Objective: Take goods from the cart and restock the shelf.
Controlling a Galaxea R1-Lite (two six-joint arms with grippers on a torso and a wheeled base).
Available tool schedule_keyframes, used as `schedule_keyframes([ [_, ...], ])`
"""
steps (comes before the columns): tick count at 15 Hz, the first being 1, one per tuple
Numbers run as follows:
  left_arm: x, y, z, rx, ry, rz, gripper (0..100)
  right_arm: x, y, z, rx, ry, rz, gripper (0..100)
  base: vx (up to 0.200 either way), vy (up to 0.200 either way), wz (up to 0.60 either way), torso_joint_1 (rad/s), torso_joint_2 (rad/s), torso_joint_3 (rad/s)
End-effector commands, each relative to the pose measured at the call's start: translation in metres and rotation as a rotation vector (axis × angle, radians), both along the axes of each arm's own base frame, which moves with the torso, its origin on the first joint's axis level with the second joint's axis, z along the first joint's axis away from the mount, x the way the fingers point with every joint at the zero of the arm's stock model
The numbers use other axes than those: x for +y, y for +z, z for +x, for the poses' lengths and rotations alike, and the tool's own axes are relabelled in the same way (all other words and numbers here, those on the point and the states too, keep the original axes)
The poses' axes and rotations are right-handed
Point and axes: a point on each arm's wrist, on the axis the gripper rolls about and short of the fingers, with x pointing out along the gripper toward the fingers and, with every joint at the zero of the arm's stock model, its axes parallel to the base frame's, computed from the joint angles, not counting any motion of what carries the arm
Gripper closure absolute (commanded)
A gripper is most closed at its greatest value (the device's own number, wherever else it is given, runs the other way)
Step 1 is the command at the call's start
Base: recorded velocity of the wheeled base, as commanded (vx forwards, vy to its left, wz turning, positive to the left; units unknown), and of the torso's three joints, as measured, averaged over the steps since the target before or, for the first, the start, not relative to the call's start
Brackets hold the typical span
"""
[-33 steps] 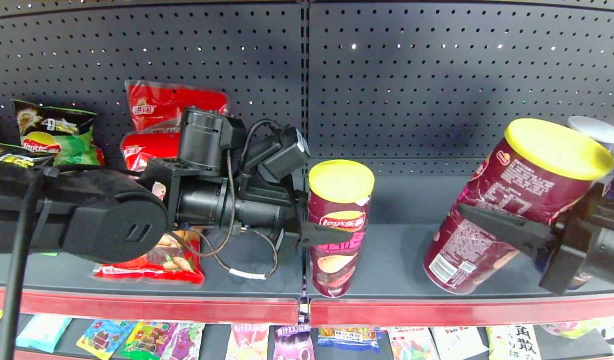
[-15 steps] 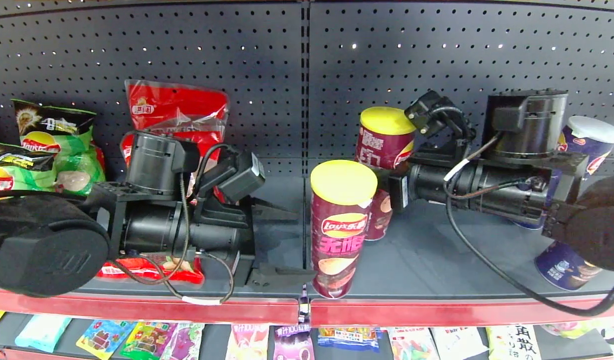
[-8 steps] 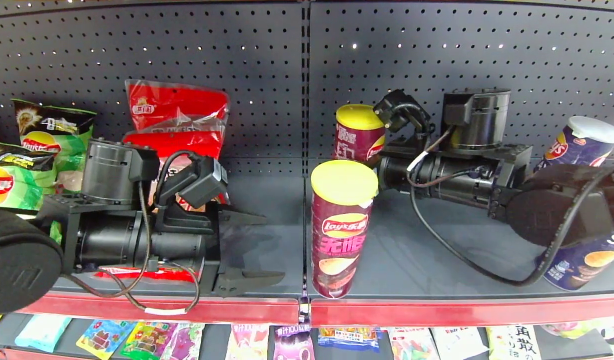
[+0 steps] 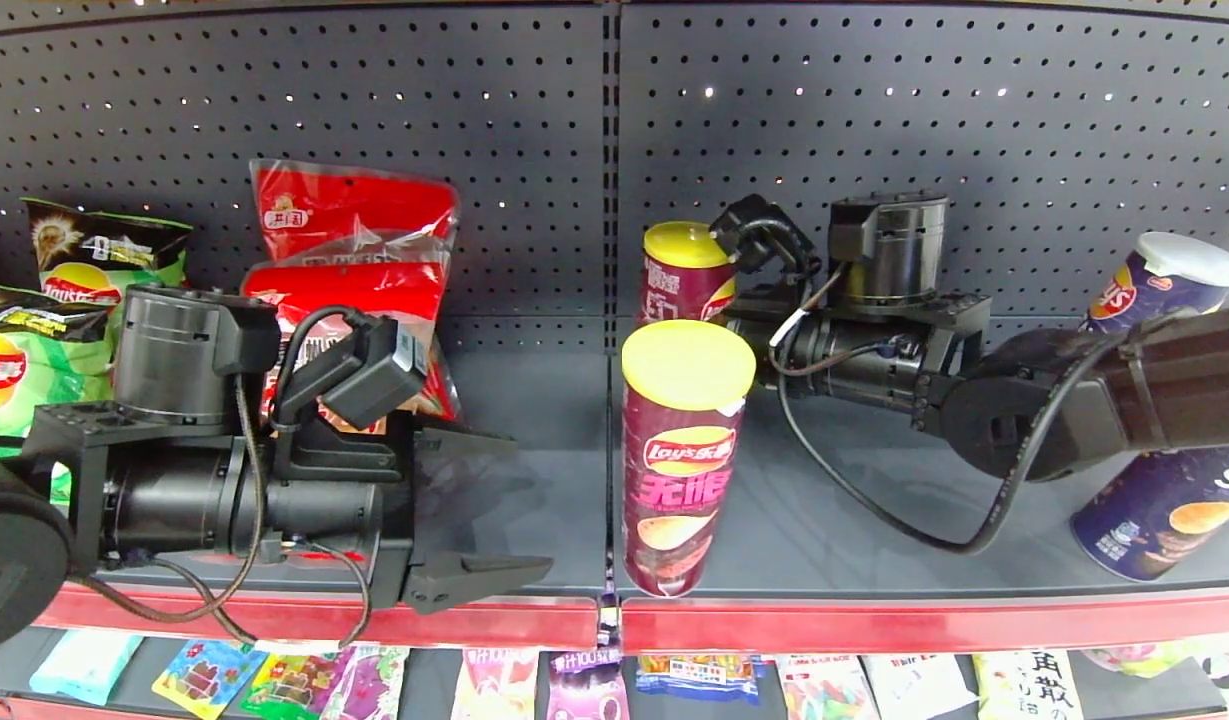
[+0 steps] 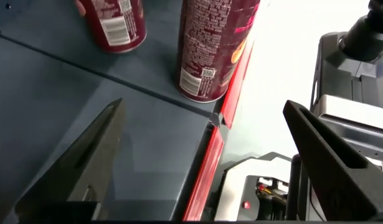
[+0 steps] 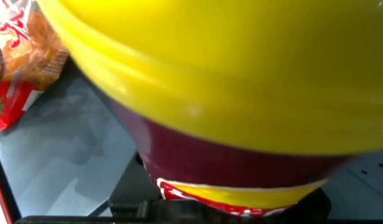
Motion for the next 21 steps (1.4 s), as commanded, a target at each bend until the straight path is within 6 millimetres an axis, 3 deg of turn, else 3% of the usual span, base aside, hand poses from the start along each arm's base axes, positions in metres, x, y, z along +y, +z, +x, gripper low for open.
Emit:
schedule_keyframes([
  [1,0.0,0.0,0.0,0.0,0.001,0.0,0,0.001,-0.002,0.0,0.005,0.002,-0.003,100,0.0,0.0,0.0,0.0,0.0,0.0],
  [2,0.0,0.0,0.0,0.001,-0.001,0.0,0,0.001,-0.004,0.001,0.009,0.002,-0.006,100,0.0,0.0,0.0,0.0,0.0,0.0],
  [3,0.0,0.0,0.0,0.0,-0.001,0.0,0,0.001,-0.004,0.0,0.009,0.003,-0.006,0,0.0,0.0,0.0,0.0,0.0,0.0],
  [6,0.0,0.0,0.0,0.001,0.0,-0.001,0,0.0,-0.002,-0.002,0.013,0.0,0.0,0,0.0,0.0,0.0,0.0,0.0,0.0],
  [11,0.002,-0.004,0.007,0.01,0.04,0.017,0,-0.014,0.004,-0.024,0.021,-0.007,-0.004,0,0.0,0.0,0.0,0.0,0.0,0.0],
  [17,0.001,-0.007,0.017,-0.032,0.211,0.114,0,-0.057,-0.002,-0.072,0.061,-0.077,-0.04,0,0.0,0.0,0.0,0.0,0.0,0.0],
  [21,-0.008,-0.007,0.029,-0.037,0.203,0.115,0,-0.08,-0.009,-0.076,0.086,-0.136,-0.055,0,0.0,0.0,0.0,0.0,0.0,0.0],
])
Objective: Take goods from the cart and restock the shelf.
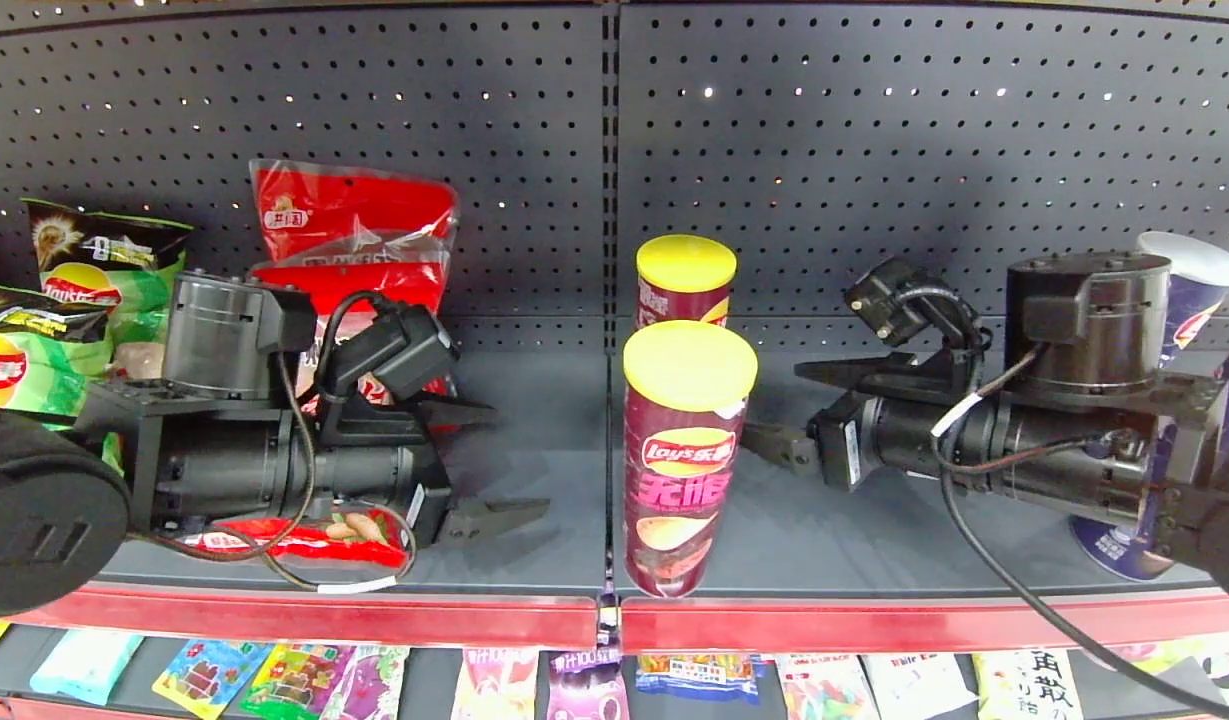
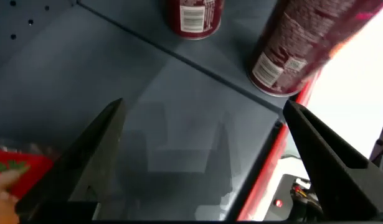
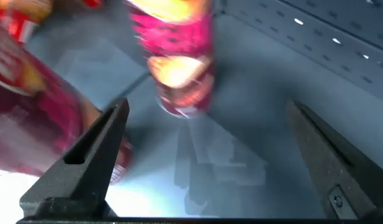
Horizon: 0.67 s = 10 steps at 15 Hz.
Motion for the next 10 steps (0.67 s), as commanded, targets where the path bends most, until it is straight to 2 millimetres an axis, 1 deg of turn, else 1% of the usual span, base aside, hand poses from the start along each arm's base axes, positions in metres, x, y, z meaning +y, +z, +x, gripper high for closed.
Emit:
schedule_keyframes([
  [1,-0.005,-0.004,0.004,0.01,-0.012,0.005,0,-0.012,0.005,-0.005,-0.016,-0.029,0.008,0,0.0,0.0,0.0,0.0,0.0,0.0],
  [2,-0.008,-0.005,0.003,0.014,-0.02,0.008,0,-0.016,0.007,-0.009,-0.02,-0.036,0.01,0,0.0,0.0,0.0,0.0,0.0,0.0],
  [3,-0.012,-0.007,0.004,0.019,-0.031,0.013,0,-0.021,0.002,-0.017,-0.009,-0.037,0.002,0,0.0,0.0,0.0,0.0,0.0,0.0],
  [6,-0.023,-0.014,0.006,0.036,-0.052,0.028,0,-0.038,-0.006,-0.052,0.004,-0.026,-0.008,0,0.0,0.0,0.0,0.0,0.0,0.0],
  [7,-0.025,-0.015,0.007,0.039,-0.054,0.032,0,-0.042,-0.009,-0.059,0.01,-0.024,-0.013,0,0.0,0.0,0.0,0.0,0.0,0.0],
  [8,-0.029,-0.017,0.013,0.03,-0.057,0.027,0,-0.048,-0.012,-0.07,0.013,-0.025,-0.012,0,0.0,0.0,0.0,0.0,0.0,0.0],
  [10,-0.037,-0.025,0.02,0.005,-0.053,0.025,0,-0.054,-0.013,-0.079,0.007,-0.029,-0.01,0,0.0,0.0,0.0,0.0,0.0,0.0],
])
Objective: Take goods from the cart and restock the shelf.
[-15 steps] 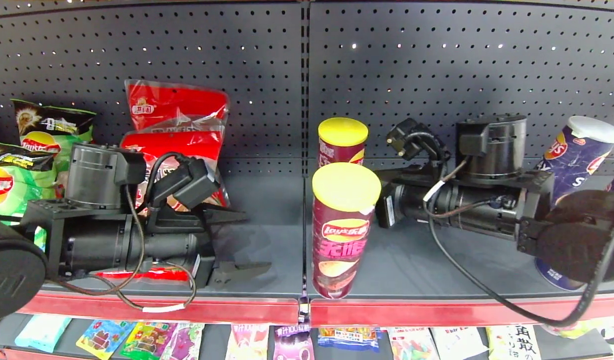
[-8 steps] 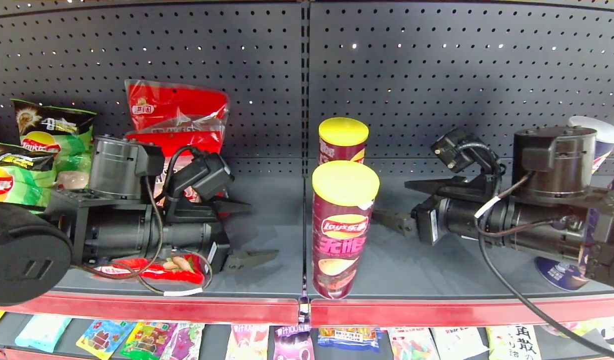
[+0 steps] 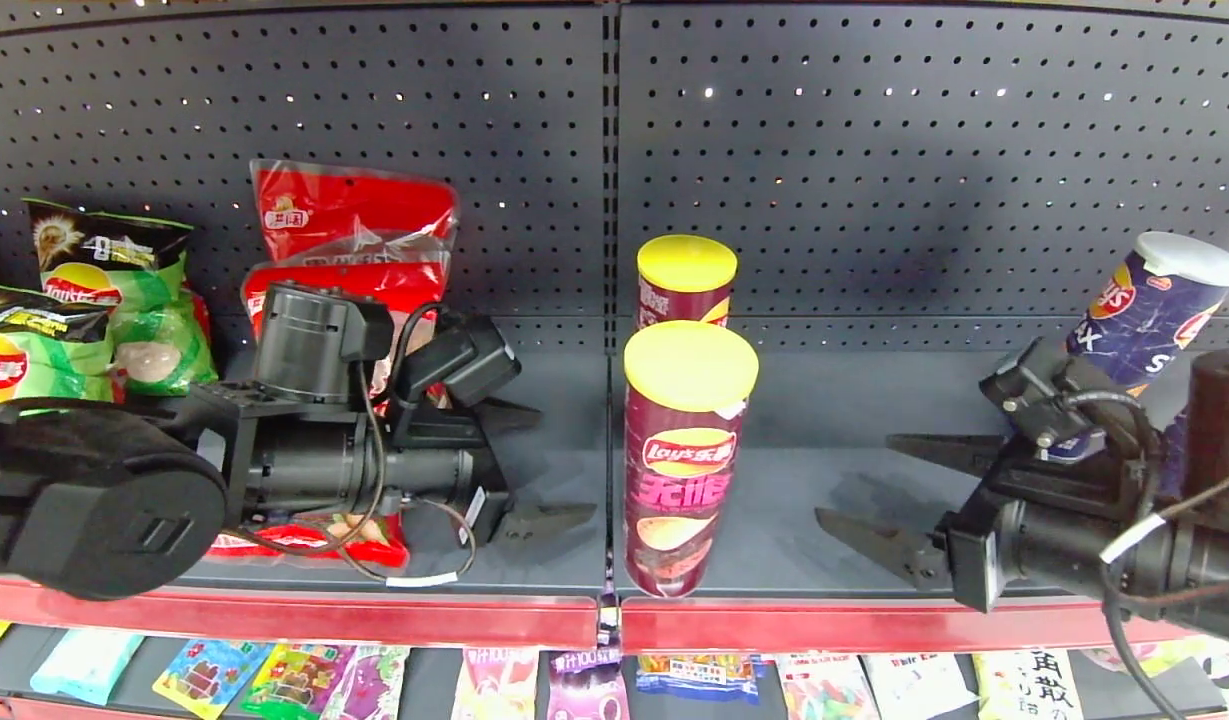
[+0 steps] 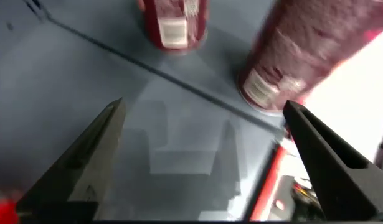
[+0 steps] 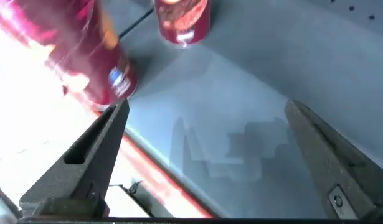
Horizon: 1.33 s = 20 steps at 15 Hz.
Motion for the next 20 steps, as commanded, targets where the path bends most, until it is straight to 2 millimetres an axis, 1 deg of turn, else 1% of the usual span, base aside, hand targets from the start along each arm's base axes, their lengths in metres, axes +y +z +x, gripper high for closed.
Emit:
schedule_keyframes([
  [1,-0.009,-0.015,0.007,0.018,-0.004,0.018,0,-0.009,0.006,-0.014,-0.037,-0.005,0.022,0,0.0,0.0,0.0,0.0,0.0,0.0],
  [5,-0.017,-0.018,0.006,0.028,-0.024,0.018,0,-0.01,0.011,-0.014,-0.055,-0.012,0.033,0,0.0,0.0,0.0,0.0,0.0,0.0],
  [13,-0.018,-0.018,0.005,0.028,-0.03,0.018,0,-0.01,0.013,-0.014,-0.06,-0.012,0.036,0,0.0,0.0,0.0,0.0,0.0,0.0],
  [20,-0.022,-0.017,0.009,0.023,-0.033,0.015,0,-0.01,0.013,-0.014,-0.063,-0.012,0.037,0,0.0,0.0,0.0,0.0,0.0,0.0],
])
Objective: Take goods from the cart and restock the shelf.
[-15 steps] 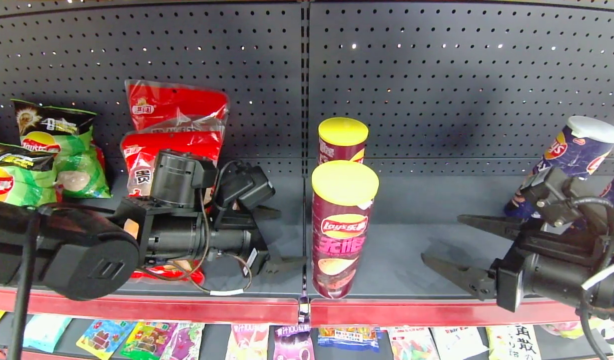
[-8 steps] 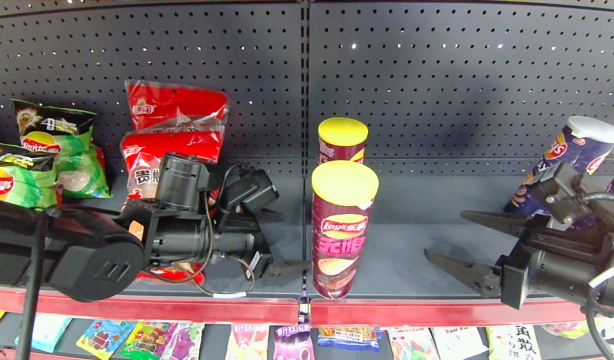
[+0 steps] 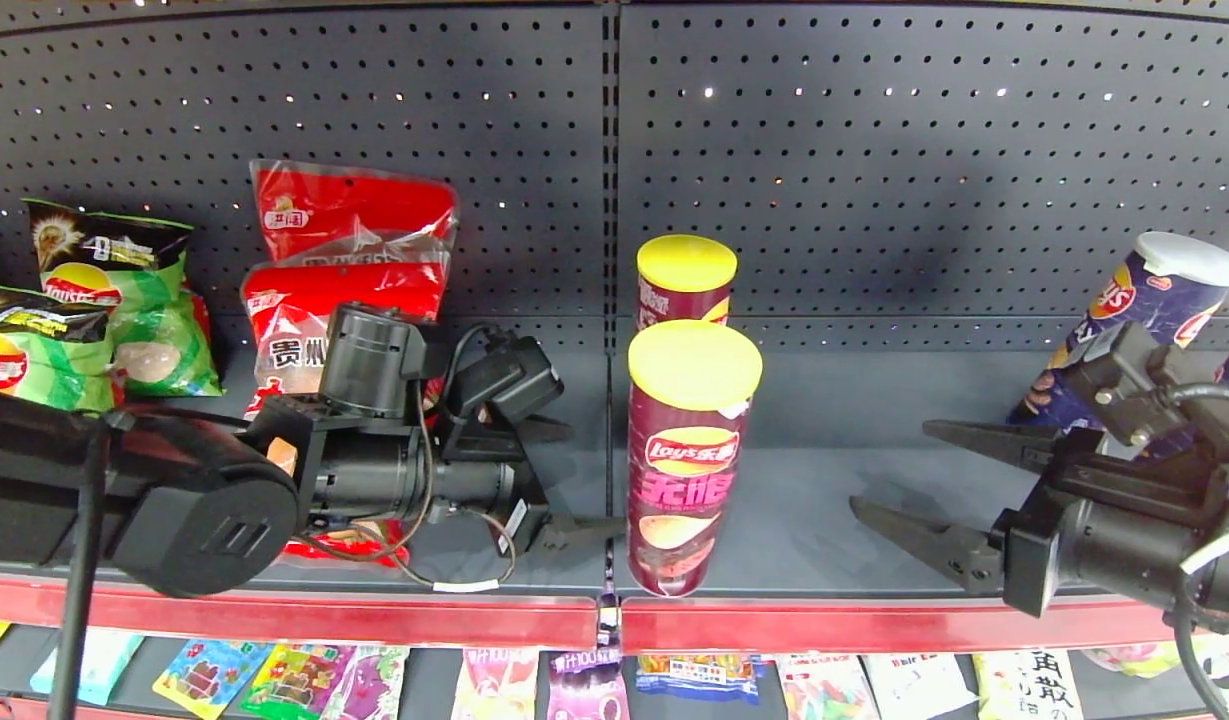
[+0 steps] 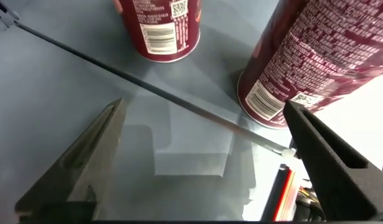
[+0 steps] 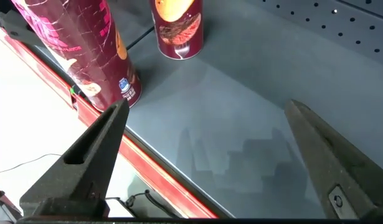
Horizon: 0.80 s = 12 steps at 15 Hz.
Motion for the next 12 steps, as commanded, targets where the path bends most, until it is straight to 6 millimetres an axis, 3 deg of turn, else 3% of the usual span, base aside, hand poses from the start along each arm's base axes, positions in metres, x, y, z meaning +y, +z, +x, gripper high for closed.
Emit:
schedule_keyframes([
  [1,-0.001,0.0,0.002,-0.003,-0.001,-0.002,0,0.0,0.0,0.001,0.001,0.001,-0.001,0,0.0,0.0,0.0,0.0,0.0,0.0],
  [6,0.0,-0.002,0.0,0.006,0.0,0.004,0,0.0,0.001,0.001,-0.003,0.001,0.001,0,0.0,0.0,0.0,0.0,0.0,0.0],
  [8,0.023,0.006,-0.016,-0.006,0.051,0.002,0,-0.004,0.001,-0.007,-0.013,-0.002,0.008,0,0.0,0.0,0.0,0.0,0.0,0.0],
  [10,0.05,0.026,-0.038,-0.06,0.167,-0.014,0,-0.015,-0.001,-0.027,-0.035,0.0,0.018,0,0.0,0.0,0.0,0.0,0.0,0.0],
  [12,0.076,0.058,-0.079,-0.11,0.392,-0.104,0,-0.031,-0.011,-0.057,-0.067,-0.015,0.032,0,0.0,0.0,0.0,0.0,0.0,0.0],
])
